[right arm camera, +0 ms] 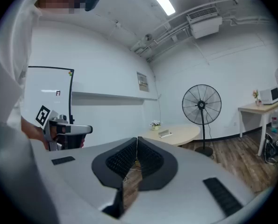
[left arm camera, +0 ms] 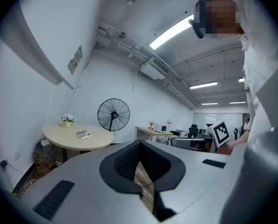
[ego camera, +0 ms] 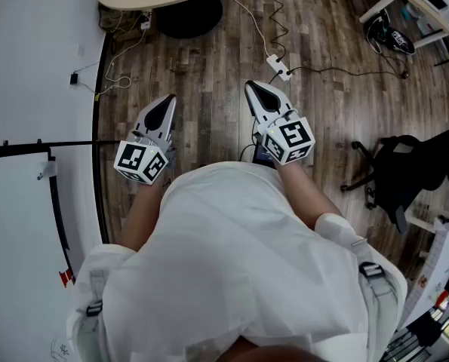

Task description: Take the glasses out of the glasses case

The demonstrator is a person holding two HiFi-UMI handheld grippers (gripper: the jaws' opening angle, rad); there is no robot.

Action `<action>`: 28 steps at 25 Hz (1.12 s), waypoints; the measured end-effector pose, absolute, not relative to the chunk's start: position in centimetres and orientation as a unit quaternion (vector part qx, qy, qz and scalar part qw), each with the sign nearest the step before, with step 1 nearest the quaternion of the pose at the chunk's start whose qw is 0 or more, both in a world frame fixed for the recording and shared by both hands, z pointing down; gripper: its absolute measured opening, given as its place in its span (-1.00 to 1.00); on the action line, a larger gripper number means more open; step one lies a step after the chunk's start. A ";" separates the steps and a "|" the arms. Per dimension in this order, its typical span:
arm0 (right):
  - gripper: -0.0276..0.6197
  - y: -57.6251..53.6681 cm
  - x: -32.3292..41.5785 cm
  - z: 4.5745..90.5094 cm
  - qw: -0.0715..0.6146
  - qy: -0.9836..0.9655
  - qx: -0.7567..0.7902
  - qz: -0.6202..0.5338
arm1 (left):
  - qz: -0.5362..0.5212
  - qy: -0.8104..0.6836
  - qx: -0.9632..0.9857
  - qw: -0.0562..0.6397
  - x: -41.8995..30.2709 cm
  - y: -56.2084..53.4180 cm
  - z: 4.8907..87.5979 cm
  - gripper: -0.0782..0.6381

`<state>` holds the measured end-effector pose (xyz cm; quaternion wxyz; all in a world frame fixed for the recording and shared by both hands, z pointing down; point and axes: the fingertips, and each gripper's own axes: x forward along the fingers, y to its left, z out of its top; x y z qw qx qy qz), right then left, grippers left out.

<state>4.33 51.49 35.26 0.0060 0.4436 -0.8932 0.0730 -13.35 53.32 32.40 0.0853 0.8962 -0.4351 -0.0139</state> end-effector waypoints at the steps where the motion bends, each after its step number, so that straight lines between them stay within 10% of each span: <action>1: -0.84 52.1 3.8 35.0 0.016 -0.896 0.440 0.064 | -0.014 -0.432 0.898 0.087 -13.5 53.9 32.3 -0.75; 28: -0.83 52.9 13.4 35.6 -0.022 -0.893 0.442 0.081 | 0.012 -0.454 0.884 0.110 -9.0 54.8 34.2 -0.75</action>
